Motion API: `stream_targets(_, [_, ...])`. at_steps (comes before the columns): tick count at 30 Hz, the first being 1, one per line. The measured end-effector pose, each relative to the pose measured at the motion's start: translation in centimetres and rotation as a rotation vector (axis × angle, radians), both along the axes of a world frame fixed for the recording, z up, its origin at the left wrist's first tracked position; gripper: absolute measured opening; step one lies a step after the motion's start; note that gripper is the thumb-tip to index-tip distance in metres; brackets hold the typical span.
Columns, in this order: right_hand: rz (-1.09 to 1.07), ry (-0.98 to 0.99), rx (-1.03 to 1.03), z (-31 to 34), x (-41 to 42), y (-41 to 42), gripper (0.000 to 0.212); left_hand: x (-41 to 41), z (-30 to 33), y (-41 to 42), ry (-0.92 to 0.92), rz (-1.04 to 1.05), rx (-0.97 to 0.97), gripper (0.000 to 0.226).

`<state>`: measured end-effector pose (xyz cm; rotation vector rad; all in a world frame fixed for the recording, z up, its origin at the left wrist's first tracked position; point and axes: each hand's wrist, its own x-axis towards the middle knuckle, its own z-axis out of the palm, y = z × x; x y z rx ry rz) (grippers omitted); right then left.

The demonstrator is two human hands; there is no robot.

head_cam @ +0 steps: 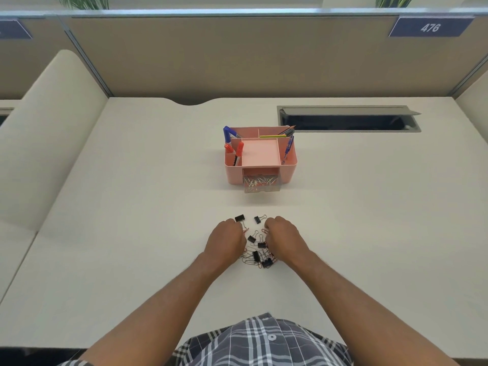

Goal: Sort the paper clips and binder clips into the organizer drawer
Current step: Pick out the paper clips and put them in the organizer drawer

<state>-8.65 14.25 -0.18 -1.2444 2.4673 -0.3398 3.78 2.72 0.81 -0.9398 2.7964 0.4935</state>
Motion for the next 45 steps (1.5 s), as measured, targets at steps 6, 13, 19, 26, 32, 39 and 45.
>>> stream_targets(6, [0.009,0.011,-0.044,-0.4,0.0,0.6,0.021,0.2,0.4,-0.1,0.034,0.018,0.050,0.023])
stream_targets(13, [-0.116,-0.089,-0.300,3.8,-2.8,-0.9,0.017,-1.4,3.4,-1.2,0.313,0.109,0.106,0.031])
stream_targets(19, [-0.154,-0.004,-0.491,8.1,-5.4,-4.3,0.015,-6.1,7.2,-4.0,0.465,0.112,0.084,0.023])
stream_targets(26, [-0.132,0.006,-0.458,8.6,-5.7,-4.8,0.019,-7.7,7.5,-4.7,0.485,0.105,0.119,0.022])
stream_targets(32, [-0.015,-0.136,-0.129,4.9,-3.1,-0.5,0.019,-1.8,3.5,-2.4,0.460,0.075,0.279,0.006])
stream_targets(39, [0.071,-0.148,0.039,0.6,0.4,2.3,0.028,3.9,-0.8,0.0,0.249,-0.099,0.234,0.024])
stream_targets(45, [0.026,-0.109,-0.041,0.5,0.6,1.9,0.019,3.0,-0.8,0.1,0.271,-0.077,0.158,0.008])
